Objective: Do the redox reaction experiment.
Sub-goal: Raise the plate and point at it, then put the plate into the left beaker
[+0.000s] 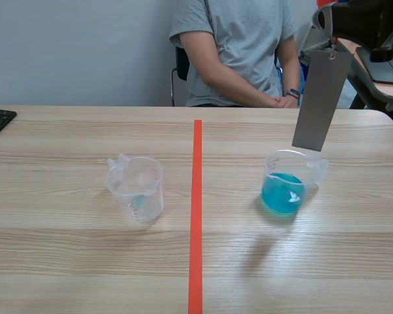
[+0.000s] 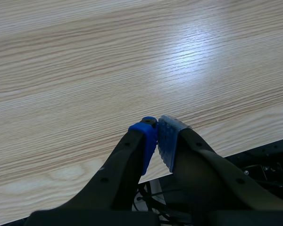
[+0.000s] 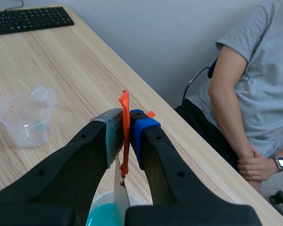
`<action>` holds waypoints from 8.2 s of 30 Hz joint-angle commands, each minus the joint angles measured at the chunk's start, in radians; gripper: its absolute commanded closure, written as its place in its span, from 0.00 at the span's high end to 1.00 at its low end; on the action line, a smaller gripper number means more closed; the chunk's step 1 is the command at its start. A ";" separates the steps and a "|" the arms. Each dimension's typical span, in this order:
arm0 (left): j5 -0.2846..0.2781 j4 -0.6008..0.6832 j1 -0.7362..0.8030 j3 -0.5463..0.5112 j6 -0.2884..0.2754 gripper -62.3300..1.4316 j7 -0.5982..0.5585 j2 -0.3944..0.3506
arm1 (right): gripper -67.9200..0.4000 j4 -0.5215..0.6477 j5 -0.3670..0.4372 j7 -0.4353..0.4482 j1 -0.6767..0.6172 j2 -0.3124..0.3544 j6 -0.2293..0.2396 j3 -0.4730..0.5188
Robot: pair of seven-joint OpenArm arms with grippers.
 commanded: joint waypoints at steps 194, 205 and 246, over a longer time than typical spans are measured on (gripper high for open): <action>0.064 -0.109 -1.085 0.723 -0.087 0.10 0.031 -0.161 | 0.03 0.037 0.066 -0.042 0.023 0.014 0.006 0.028; 0.064 0.047 -0.483 0.285 -0.013 0.10 0.002 -0.201 | 0.03 0.037 0.065 -0.042 0.023 0.014 0.006 0.028; 0.065 0.068 -0.005 -0.063 -0.010 0.10 -0.014 0.058 | 0.03 0.037 0.062 -0.028 0.033 0.013 0.006 0.026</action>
